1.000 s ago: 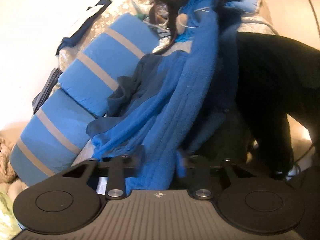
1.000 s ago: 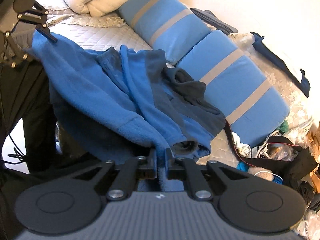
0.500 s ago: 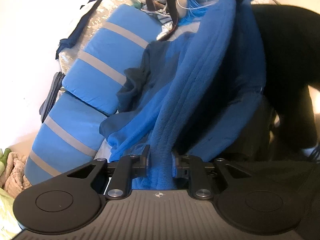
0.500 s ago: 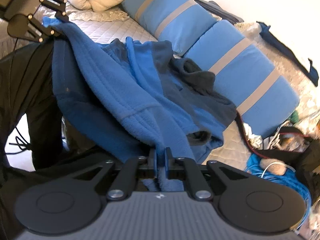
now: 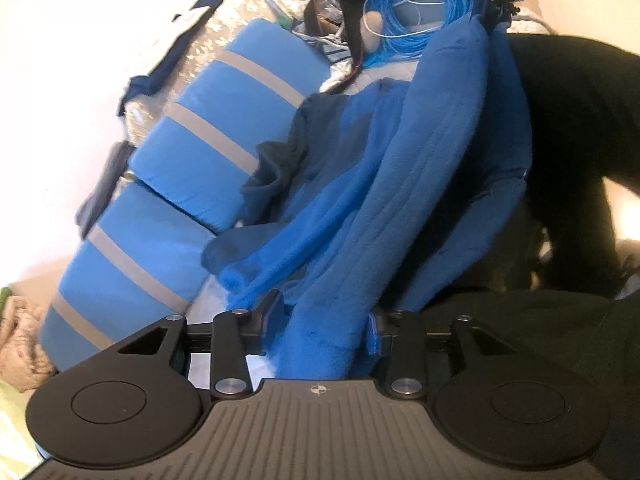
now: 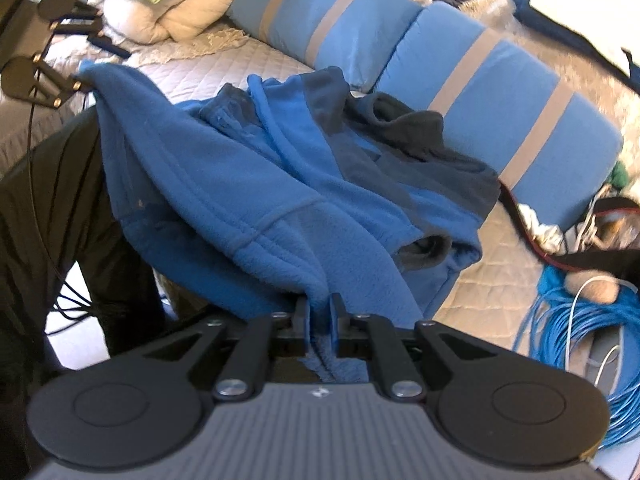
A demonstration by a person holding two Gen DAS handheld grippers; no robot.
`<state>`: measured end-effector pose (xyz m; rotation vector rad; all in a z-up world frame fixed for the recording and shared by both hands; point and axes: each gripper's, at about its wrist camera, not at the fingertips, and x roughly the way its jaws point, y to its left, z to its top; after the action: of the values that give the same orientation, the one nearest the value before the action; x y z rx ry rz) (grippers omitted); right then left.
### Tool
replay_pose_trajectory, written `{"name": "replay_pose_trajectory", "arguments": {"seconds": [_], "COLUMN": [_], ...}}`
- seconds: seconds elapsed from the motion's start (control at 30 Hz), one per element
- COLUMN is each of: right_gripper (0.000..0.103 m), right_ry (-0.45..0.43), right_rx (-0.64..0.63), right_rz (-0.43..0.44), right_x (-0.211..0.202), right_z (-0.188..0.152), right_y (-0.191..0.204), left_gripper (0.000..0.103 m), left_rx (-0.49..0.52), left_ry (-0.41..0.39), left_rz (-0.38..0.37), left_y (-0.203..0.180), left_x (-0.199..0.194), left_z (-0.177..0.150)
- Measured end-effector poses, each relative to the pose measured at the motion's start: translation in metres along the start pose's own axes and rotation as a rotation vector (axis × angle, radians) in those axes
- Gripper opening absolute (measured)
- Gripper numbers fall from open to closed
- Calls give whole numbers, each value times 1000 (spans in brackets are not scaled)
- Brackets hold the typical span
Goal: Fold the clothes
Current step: 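Lift the jacket with both grippers and fold it over toward the pillows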
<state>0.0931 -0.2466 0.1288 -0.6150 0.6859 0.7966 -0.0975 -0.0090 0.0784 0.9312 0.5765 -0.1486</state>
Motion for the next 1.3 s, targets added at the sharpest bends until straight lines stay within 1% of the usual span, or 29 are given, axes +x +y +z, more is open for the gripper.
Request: {"name": "replay_pose_trajectory", "arguments": {"seconds": [0.03,0.07,0.13,0.23,0.27,0.3,0.33,0.47,0.53,0.6,0.63,0.67,0.7,0.73,0.77,0.8,0.87,0.9,0.93,0.97,1.03,1.13,1.2,1.3], "right_gripper": [16,17,18,17,15,9,9,9,9,20,21,30,42,44,50,59,69,73,75,77,79,81,83,86], "right_ry": [2,4,8,21,25,29,34,51,60,68,73,77,81,85,82,79,74,73,72,72,71,65,59,54], "right_rx": [13,27,53,68,73,78,83,103,114,124,129,134,139,143,138,133,124,121,114,106,95,91,80,50], "right_rz": [8,17,34,66,77,88,98,141,162,184,195,205,216,227,240,253,282,296,300,295,290,281,269,237], "right_x": [0,0,0,0,0,0,0,1,1,1,1,1,1,1,0,0,-1,-1,-1,0,0,-4,-7,-13], "right_z": [0,1,2,3,3,4,4,6,7,8,8,8,9,9,8,7,6,5,5,5,4,4,1,-2], "right_y": [-2,-4,-8,-12,-13,-14,-15,-20,-23,-25,-26,-28,-29,-30,-29,-29,-28,-27,-25,-24,-22,-20,-20,-20], "left_gripper": [25,17,11,10,10,9,9,9,9,9,10,10,10,11,15,17,30,34,43,45,47,52,53,53], "left_rx": [7,18,53,112,118,114,108,94,61,23,6,-7,-17,-27,-41,-60,-101,-119,-125,-121,-109,-70,-4,110], "left_ry": [-12,-19,-15,-1,7,15,25,68,73,74,74,75,74,71,67,63,45,34,26,21,15,31,54,76], "left_rz": [21,26,20,37,40,38,33,-25,-60,-88,-102,-113,-124,-135,-146,-156,-178,-190,-202,-212,-228,-231,-203,-117], "left_y": [-2,-4,-8,-13,-14,-13,-12,-11,-8,0,3,6,8,11,15,19,28,32,36,37,40,38,29,9], "left_x": [-3,-6,-5,7,12,18,23,43,46,44,43,43,42,41,40,39,34,30,27,23,16,7,4,4], "left_z": [1,2,4,4,4,3,3,-4,-6,-7,-8,-10,-11,-12,-12,-13,-14,-15,-16,-18,-21,-28,-34,-42]}}
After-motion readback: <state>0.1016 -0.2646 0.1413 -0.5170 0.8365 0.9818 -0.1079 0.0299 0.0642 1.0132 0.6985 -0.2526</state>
